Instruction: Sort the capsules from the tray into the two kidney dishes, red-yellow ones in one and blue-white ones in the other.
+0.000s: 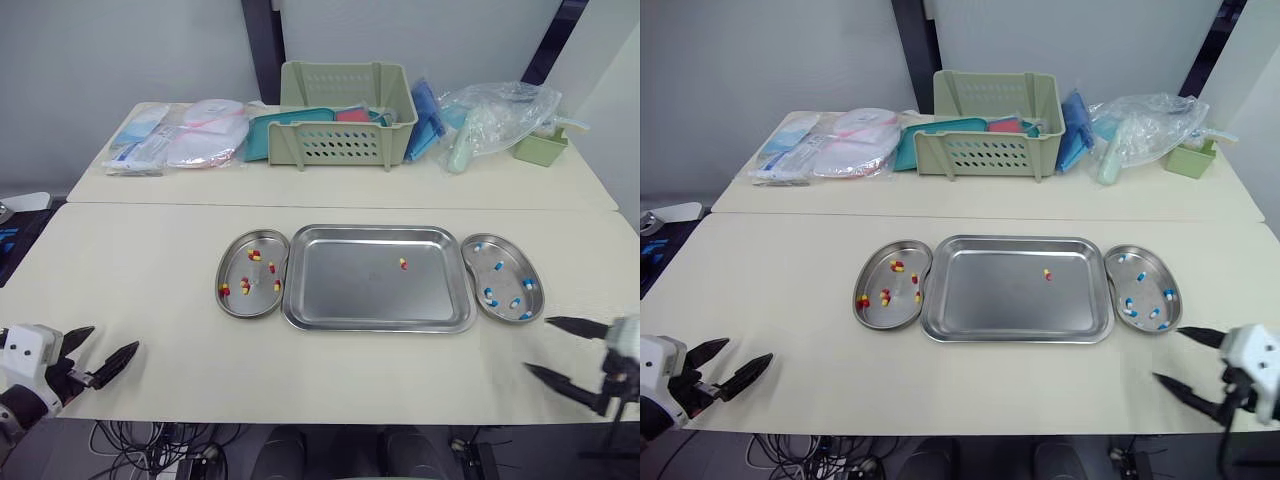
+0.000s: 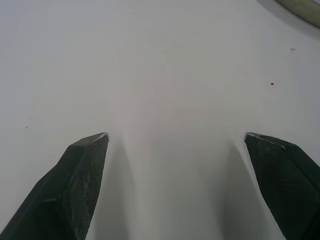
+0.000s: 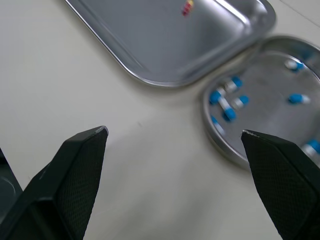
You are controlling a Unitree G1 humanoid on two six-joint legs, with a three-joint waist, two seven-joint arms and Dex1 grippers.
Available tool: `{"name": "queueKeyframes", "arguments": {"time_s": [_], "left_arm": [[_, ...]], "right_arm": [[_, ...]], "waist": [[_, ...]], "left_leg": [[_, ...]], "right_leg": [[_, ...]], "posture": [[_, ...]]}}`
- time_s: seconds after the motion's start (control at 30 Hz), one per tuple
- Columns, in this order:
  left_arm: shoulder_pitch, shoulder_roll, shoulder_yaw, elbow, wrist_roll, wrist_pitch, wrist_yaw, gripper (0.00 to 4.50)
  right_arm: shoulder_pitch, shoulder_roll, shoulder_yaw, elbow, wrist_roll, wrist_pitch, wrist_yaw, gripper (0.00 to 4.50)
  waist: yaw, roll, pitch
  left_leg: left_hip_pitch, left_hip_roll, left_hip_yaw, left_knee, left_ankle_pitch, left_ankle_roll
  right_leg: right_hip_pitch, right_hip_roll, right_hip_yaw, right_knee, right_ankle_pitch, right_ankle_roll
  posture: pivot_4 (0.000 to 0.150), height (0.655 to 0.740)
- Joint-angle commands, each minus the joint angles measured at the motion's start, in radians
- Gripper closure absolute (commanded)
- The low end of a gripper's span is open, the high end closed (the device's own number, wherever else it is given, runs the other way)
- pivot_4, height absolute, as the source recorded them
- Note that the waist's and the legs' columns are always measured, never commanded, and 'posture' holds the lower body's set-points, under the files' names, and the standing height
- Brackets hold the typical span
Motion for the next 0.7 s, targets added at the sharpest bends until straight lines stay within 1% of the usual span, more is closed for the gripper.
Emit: {"name": "queueKeyframes", "arguments": {"time_s": [0.03, 0.1, 0.2, 0.33, 0.47, 0.57, 0.7], "left_arm": [[0.043, -0.028, 0.038, -0.083, -0.016, 0.008, 0.032, 0.00], [0.070, -0.047, 0.039, -0.131, -0.022, 0.022, 0.045, 0.00], [0.103, -0.070, 0.034, -0.230, -0.045, 0.058, 0.057, 0.00], [0.125, -0.098, -0.017, -0.424, -0.094, 0.132, 0.075, 0.00], [0.135, -0.109, -0.086, -0.596, -0.139, 0.203, 0.078, 0.00], [0.061, -0.124, -0.241, -0.750, -0.162, 0.306, 0.146, 0.00], [-0.106, -0.164, -0.433, -0.820, -0.127, 0.408, 0.252, 0.00]], "right_arm": [[-0.049, 0.079, 0.120, -0.111, -0.022, 0.003, -0.137, 0.03], [-0.085, 0.128, 0.186, -0.123, -0.048, -0.005, -0.200, 0.03], [-0.112, 0.174, 0.245, -0.115, -0.085, -0.033, -0.263, 0.03], [-0.107, 0.195, 0.295, -0.110, -0.102, -0.053, -0.296, 0.03], [-0.092, 0.196, 0.310, -0.119, -0.099, -0.057, -0.319, 0.03], [-0.070, 0.203, 0.327, -0.140, -0.098, -0.052, -0.343, 0.03], [-0.048, 0.210, 0.353, -0.146, -0.106, -0.065, -0.363, 0.03]], "waist": [[0.000, -0.002, -0.001], [0.001, -0.002, -0.001], [0.004, -0.004, -0.002], [0.008, -0.005, -0.003], [0.006, -0.005, -0.004], [0.005, -0.004, -0.004], [0.006, -0.003, -0.004]], "left_leg": [[0.000, 0.000, 0.000, 0.000, 0.000, 0.000], [0.000, 0.000, 0.000, 0.000, 0.000, 0.000], [0.000, 0.000, 0.000, 0.000, 0.000, 0.000], [0.000, 0.000, -0.001, 0.000, 0.000, 0.000], [0.000, 0.000, -0.001, 0.000, 0.000, 0.000], [0.000, 0.000, -0.001, 0.000, 0.000, 0.000], [0.000, -0.001, -0.001, 0.001, 0.000, 0.000]], "right_leg": [[0.000, 0.000, 0.000, 0.000, 0.000, 0.000], [0.000, 0.000, 0.000, 0.000, 0.000, 0.000], [0.000, 0.000, 0.000, 0.000, 0.000, 0.000], [0.000, 0.000, -0.001, 0.000, 0.000, 0.000], [0.000, 0.000, 0.000, 0.000, 0.000, 0.000], [0.000, 0.000, 0.000, 0.000, 0.000, 0.000], [0.001, 0.000, -0.001, 0.000, 0.000, 0.000]], "posture": [[0.150, 0.7400], [0.150, 0.7400], [0.150, 0.7400], [0.150, 0.7400], [0.150, 0.7400], [0.150, 0.7400], [0.150, 0.7400]]}}
